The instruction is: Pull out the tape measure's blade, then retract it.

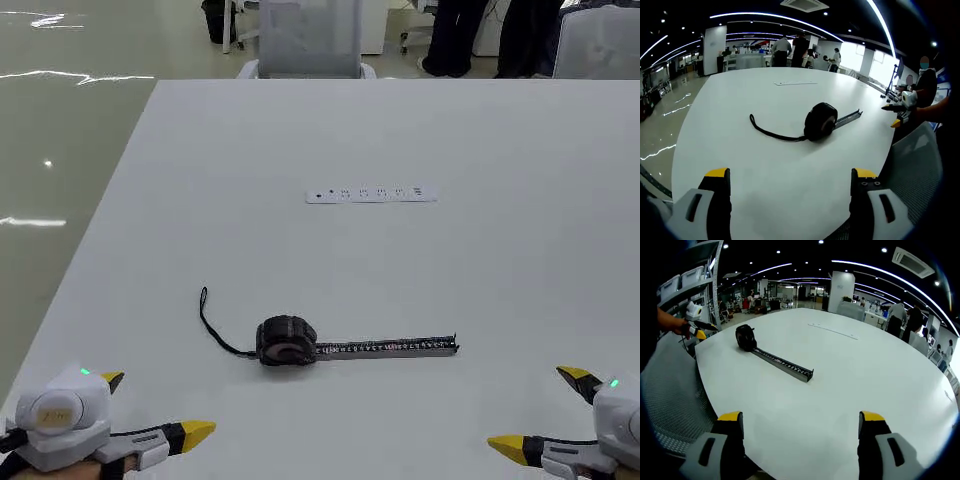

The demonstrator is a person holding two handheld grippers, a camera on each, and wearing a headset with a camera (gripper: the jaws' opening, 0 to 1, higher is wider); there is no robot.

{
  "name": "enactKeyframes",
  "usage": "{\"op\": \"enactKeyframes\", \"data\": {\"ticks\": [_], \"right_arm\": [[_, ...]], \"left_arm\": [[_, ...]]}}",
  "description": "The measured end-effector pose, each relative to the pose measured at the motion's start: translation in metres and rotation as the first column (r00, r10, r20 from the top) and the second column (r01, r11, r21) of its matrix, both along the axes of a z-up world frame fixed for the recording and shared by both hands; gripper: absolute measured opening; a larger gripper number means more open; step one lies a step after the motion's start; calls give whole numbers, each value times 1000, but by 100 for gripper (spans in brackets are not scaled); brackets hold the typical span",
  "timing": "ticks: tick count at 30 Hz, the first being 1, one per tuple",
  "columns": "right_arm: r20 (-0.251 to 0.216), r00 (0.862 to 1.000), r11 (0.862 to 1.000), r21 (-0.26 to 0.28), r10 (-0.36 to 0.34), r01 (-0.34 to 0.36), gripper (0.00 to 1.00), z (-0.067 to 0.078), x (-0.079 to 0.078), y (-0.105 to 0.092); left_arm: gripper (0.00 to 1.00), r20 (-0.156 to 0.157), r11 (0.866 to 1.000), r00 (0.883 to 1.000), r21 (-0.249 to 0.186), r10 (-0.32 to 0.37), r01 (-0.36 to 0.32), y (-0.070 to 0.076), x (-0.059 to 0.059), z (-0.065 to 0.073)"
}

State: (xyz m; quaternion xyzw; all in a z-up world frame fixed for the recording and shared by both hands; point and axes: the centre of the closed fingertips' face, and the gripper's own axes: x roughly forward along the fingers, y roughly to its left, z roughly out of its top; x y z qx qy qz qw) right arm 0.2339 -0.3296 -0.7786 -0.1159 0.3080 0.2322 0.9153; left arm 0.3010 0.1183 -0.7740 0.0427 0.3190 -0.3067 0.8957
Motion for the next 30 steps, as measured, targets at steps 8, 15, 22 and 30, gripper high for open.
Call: {"op": "enactKeyframes", "data": {"ticks": [8,15,22,30], "right_arm": [[-6,1000,1000,-4,21,-21,96,-1,11,2],[-8,999,999,-1,32,-32,96,-3,18,6],[-14,999,999,-3,48,-48,95,-5,24,7],[-22,998,998,-4,58,-58,93,-7,28,6]], "left_arm": [[99,6,1000,1000,-4,-18,18,-28,2,2],[99,17,999,999,-1,-35,35,-43,4,6],[99,21,1000,1000,-6,-22,22,-54,10,10],[99,27,1000,1000,-21,-8,9,-73,15,14]]}}
